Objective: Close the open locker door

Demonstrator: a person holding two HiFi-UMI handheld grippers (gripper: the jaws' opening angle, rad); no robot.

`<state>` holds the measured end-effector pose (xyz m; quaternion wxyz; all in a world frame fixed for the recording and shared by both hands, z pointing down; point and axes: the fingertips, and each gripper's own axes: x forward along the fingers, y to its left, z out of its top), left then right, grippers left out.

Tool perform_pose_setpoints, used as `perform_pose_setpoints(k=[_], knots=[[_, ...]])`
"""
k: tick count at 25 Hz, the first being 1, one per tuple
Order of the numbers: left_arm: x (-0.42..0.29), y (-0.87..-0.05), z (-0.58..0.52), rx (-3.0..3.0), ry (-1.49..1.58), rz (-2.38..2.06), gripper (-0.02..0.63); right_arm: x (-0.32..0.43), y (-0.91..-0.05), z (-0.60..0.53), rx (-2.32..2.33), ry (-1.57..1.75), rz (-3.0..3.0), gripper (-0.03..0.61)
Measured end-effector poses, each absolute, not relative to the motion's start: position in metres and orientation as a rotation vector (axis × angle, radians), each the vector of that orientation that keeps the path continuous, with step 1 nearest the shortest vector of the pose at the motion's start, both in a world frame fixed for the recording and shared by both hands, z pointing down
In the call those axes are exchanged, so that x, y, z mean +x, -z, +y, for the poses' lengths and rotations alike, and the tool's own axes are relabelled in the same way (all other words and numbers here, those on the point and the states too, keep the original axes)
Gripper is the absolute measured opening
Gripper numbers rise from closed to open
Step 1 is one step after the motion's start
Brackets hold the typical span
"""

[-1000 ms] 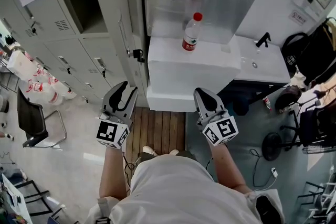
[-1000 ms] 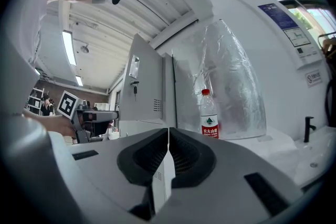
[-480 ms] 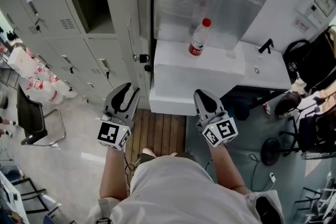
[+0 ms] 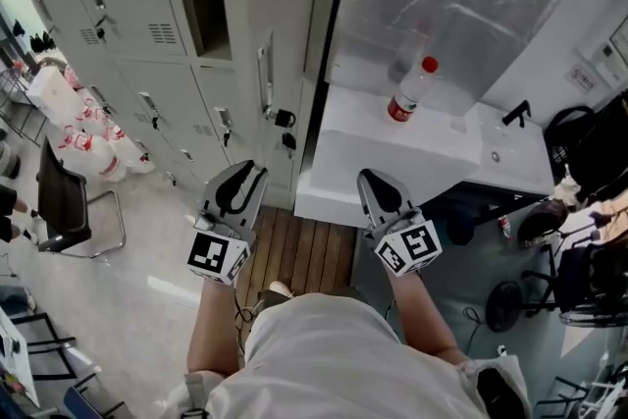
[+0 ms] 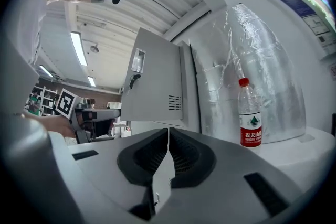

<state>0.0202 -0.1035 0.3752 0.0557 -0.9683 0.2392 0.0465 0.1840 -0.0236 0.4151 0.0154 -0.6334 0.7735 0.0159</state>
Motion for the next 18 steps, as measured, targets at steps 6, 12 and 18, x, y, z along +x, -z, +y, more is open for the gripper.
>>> perform_pose_setpoints(k=[6,12,18], knots=[[-0.002,-0.375,-0.132,-2.936,-0.129,0.762,0.086,0.162,-0.414,-0.054,-1.942,-0.062,2.44,0.018],[-0.018,-0.376,-0.157,-2.919,-0.129,0.831,0.086,0.148,-0.411,-0.086,-1.878,-0.072,2.493,0.018],[-0.03,-0.375,-0.186,-2.905,-0.167,0.913,0.086,0.136,-0.41,-0.125,-1.767,-0.062,2.562,0.018]])
